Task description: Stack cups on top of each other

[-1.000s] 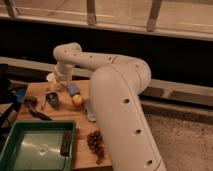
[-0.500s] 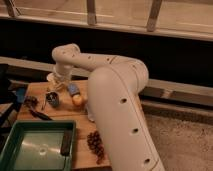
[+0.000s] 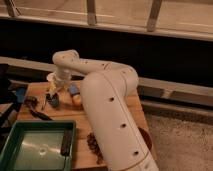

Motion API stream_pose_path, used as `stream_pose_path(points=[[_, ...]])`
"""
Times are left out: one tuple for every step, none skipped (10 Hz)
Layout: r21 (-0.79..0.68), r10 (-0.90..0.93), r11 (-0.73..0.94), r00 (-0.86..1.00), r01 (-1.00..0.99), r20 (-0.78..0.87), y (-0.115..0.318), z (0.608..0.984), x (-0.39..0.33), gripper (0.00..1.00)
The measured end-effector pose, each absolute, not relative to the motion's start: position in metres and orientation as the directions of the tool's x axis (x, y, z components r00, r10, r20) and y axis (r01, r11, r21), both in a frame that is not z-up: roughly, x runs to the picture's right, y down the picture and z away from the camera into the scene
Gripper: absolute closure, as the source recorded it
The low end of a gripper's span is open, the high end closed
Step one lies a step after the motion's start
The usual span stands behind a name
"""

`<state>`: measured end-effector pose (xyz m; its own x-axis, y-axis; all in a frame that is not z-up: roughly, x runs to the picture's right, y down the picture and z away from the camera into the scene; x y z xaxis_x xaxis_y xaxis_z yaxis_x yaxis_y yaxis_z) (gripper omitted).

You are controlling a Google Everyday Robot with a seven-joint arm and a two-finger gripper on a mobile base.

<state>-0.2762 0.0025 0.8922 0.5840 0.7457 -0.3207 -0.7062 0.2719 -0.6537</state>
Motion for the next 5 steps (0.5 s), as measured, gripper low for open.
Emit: stream_pose_path(points=[[-0.668,0.739,0.259,0.589,-0.697,-0.328,0.008,0.898,-0.281,0.36],[-0.679,0.733,0.249,0.592,-0.691,-0.334,0.012,0.902,-0.284,0.36],[-0.690,0.725,0.237,0.598,-0.684,-0.343,0.019,0.908,-0.288,0.36],[-0.702,0.716,0.226,0.603,-0.676,-0.350,0.025,0.913,-0.293,0.39],[-0.708,0.708,0.224,0.611,-0.670,-0.355,0.029,0.915,-0.296,0.46]])
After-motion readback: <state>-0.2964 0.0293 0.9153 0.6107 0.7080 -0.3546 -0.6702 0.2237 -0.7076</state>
